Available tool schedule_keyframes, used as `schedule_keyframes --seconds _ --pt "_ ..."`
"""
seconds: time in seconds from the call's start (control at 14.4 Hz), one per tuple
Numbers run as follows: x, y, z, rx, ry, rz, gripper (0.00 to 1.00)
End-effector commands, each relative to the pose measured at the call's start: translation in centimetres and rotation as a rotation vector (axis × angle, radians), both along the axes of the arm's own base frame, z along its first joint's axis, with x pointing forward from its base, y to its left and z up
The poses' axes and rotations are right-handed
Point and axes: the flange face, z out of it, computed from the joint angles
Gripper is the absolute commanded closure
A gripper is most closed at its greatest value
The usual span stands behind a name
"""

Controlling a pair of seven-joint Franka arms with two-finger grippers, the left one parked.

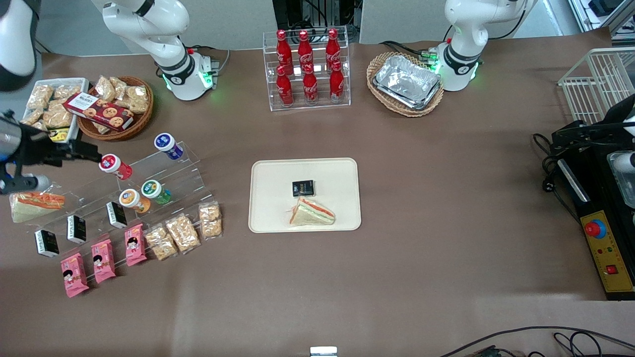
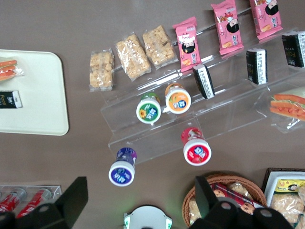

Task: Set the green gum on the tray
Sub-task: 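Move the right gripper over the rack toward the green-labelled bottle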

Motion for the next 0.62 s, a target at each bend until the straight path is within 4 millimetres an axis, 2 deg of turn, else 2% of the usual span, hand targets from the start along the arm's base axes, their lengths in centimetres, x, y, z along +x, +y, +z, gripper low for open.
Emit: schedule_keyframes --seconds 0.0,0.14,0.35,0.56 --pt "-3.3 0.5 0.5 -0.008 -0.022 -0.014 0.00" --pt "-4.6 0.6 -1.8 -0.008 -0.049 -0.017 0.00" --pt "-6.6 1.0 -6.4 0.003 -0.121 -0.026 0.00" --pt "-7.1 1.2 -10.9 0.013 -0.161 -0.035 0.00"
